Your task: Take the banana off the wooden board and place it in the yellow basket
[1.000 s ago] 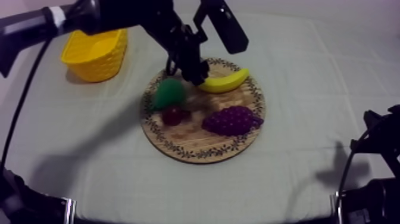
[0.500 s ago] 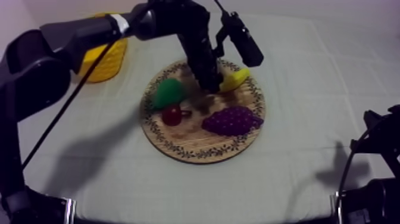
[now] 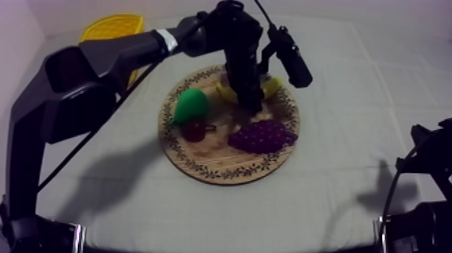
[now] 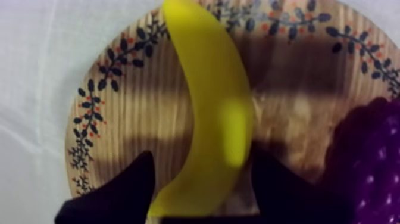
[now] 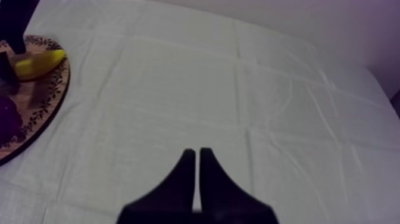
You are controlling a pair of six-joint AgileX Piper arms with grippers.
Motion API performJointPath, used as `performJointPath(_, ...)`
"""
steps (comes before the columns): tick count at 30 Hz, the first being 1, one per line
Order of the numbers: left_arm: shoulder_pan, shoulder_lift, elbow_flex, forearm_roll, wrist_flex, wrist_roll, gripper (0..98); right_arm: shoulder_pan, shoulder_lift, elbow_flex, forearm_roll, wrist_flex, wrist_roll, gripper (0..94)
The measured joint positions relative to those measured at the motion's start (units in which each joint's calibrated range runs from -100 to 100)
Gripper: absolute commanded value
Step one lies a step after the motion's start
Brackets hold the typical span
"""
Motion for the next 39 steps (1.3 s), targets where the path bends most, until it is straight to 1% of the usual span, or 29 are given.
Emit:
performJointPath(4,0.3,1.5,-1.8,-1.26,1.7,1.4,42.4,0.0,0.0,0.0,0.0,0.0,0.0,0.4)
performJointPath(8,0.5,2.4,-2.1,-2.79,2.0,3.1,38.7,0.0,0.0,0.0,0.0,0.0,0.0,0.4)
performJointPath(13,0.3,2.1,-1.4,-3.35,2.1,4.4,36.6,0.0,0.0,0.0,0.0,0.0,0.0,0.4)
performJointPath(17,0.4,0.0,-0.1,-4.38,2.2,5.1,36.3,0.0,0.0,0.0,0.0,0.0,0.0,0.4)
performJointPath(19,0.2,-1.4,-0.2,-5.2,3.0,5.4,35.9,0.0,0.0,0.0,0.0,0.0,0.0,0.4)
performJointPath(24,-0.6,-6.4,-2.5,-8.16,7.6,5.5,35.4,0.0,0.0,0.0,0.0,0.0,0.0,0.4)
performJointPath(31,-4.5,-14.5,-4.6,-12.7,12.9,4.6,35.4,0.0,0.0,0.0,0.0,0.0,0.0,0.4)
performJointPath(35,-7.7,-18.1,-2.5,-13.96,13.5,4.6,35.5,0.0,0.0,0.0,0.0,0.0,0.0,0.4)
performJointPath(39,-11.7,-21.2,1.8,-14.17,12.2,5.0,35.8,0.0,0.0,0.0,0.0,0.0,0.0,0.4)
